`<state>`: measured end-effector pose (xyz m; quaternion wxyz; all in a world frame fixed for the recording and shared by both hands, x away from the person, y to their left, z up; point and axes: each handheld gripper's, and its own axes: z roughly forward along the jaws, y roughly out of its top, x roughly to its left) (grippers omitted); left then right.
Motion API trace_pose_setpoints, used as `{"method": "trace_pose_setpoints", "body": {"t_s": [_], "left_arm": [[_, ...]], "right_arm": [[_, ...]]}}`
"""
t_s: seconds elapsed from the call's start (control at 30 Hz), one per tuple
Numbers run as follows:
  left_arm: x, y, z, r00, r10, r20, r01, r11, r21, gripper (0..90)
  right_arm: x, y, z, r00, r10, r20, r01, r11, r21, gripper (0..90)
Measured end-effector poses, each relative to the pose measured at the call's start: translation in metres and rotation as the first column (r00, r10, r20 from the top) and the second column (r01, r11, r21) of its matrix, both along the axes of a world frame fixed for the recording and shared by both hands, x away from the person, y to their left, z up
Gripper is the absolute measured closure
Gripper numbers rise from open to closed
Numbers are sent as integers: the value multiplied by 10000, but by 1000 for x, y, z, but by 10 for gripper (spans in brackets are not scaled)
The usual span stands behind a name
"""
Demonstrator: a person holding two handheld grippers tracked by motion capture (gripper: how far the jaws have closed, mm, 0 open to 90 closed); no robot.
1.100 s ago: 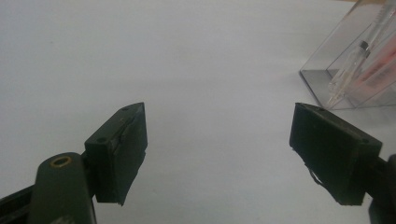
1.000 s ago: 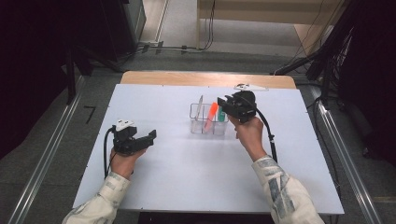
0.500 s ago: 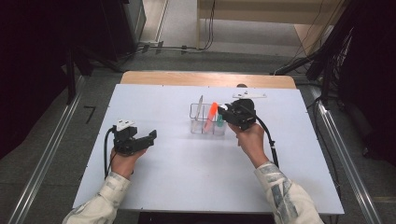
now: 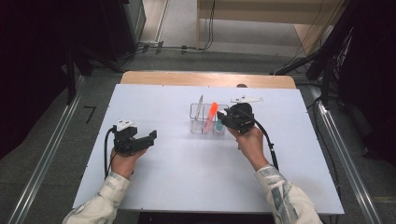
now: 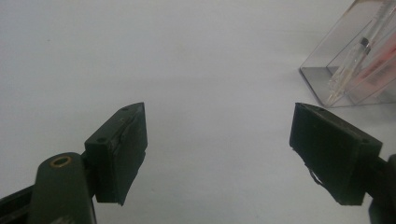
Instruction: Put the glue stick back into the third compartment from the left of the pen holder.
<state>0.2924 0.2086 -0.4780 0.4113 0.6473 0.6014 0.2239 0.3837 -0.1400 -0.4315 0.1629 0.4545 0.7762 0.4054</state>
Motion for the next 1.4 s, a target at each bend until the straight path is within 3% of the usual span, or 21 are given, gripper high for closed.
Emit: {"method": "trace_pose_setpoints", "body": {"t_s": [0.6,0.83,1.03,1.4], "left_arm": [[0,0,0,10000,15,13,-15,10000,31,194],[0,-1,-1,10000,17,-5,-17,10000,88,189],[0,0,-1,10000,32,4,-32,9999,120,181],[-2,1,0,9999,114,75,-113,9999,-88,157]], "right_arm": [[-9,-13,3,9992,260,318,-272,9989,383,470],[-14,-24,0,9972,596,448,-616,9971,452,329],[-17,-34,-4,9982,513,322,-528,9975,465,234],[-24,-53,-12,9992,366,171,-370,9989,291,174]]}}
